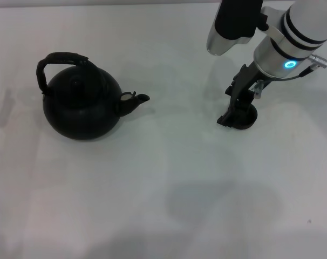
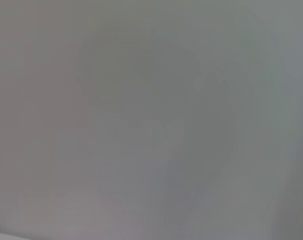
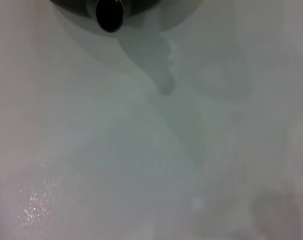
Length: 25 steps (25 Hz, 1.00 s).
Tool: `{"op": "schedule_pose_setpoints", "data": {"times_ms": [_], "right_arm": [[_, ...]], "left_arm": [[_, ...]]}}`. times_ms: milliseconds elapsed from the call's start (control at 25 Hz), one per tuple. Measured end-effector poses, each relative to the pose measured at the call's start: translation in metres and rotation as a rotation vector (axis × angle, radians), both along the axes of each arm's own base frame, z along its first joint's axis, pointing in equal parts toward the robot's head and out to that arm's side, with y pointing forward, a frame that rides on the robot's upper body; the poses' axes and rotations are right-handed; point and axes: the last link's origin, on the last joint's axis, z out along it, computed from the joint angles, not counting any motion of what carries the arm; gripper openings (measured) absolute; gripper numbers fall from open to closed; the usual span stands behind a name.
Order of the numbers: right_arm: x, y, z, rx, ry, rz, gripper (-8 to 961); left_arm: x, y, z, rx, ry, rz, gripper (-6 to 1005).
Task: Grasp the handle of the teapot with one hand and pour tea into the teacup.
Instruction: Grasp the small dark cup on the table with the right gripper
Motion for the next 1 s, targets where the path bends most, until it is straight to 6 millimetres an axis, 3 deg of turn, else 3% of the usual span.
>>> {"op": "schedule_pose_setpoints", "data": {"times_ms": [1000], "right_arm": [[0.024,0.0,0.01,0.039,-0.028,-0.096,811]], "left_arm": [[0.003,0.004,-0.001,-0.004,-0.006,-0.013,888]]}}
